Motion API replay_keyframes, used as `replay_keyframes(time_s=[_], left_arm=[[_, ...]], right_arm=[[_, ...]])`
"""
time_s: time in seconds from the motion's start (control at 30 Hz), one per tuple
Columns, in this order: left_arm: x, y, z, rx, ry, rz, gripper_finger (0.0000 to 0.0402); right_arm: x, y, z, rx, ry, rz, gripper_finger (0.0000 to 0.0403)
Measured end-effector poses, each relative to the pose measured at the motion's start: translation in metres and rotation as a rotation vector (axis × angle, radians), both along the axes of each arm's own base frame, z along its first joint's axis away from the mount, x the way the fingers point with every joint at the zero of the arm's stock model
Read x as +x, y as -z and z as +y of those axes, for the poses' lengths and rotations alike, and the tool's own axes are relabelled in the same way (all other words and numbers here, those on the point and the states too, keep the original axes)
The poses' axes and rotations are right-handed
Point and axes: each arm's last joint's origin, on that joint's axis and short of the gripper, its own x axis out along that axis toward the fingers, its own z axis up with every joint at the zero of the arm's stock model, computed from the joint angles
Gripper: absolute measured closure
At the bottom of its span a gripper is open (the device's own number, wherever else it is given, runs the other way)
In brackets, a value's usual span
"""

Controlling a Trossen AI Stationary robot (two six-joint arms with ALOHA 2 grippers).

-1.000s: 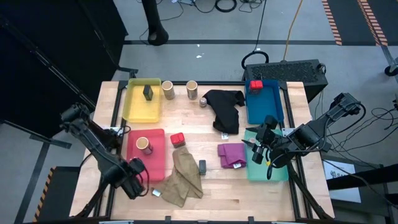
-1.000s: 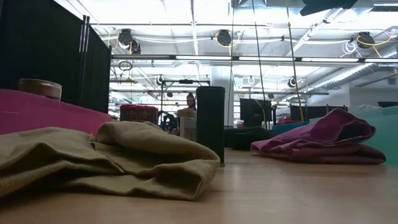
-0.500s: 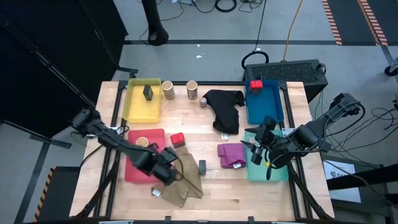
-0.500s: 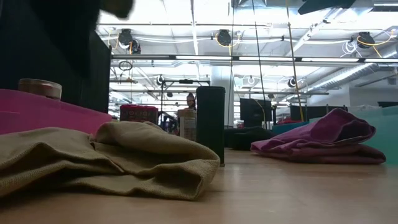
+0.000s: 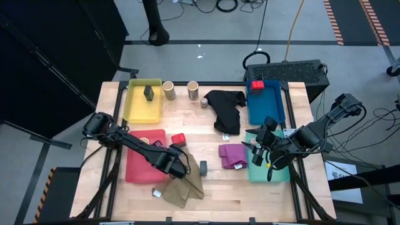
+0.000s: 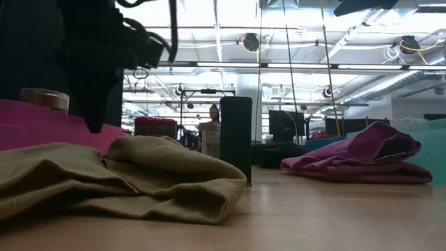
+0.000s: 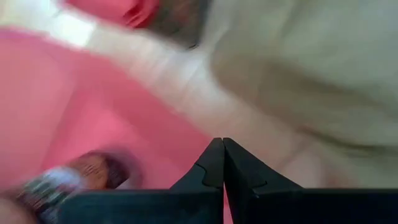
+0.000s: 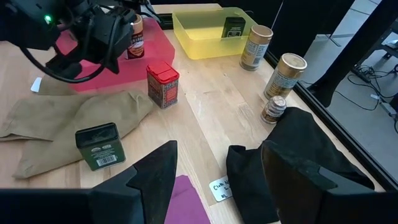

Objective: Sort spices by type
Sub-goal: Adjust the red bin

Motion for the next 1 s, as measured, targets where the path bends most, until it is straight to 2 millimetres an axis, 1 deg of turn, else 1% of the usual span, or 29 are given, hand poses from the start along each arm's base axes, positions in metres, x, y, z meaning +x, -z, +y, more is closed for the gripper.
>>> replay_keyframes(time_s=[0.1,0.3,0.6,0.9,1.0], left_arm=[[-0.003,0.000,0.001,0.017,-0.013,0.028,0.0398],[-0.003,0.000,0.001,0.018,-0.013,0.028,0.0398],[-0.014,0.010,0.005,0.029,-0.043,0.098,0.0398],[-0.014,0.010,0.004,0.022,-0.037,0.098,0.0398],[-0.012,0.004,0.002,0.005,-0.011,0.106,0.0398]], right_arm=[[0.000,0.000,0.000,0.000,0.000,0.000,0.0188],[0.000,0.000,0.000,0.001,0.001,0.000,0.0188],[0.000,0.000,0.000,0.002,0.001,-0.001,0.0188],[0.000,0.000,0.000,0.002,0.002,-0.001,0.0188],[0.000,0.000,0.000,0.002,0.002,-0.001,0.0188]])
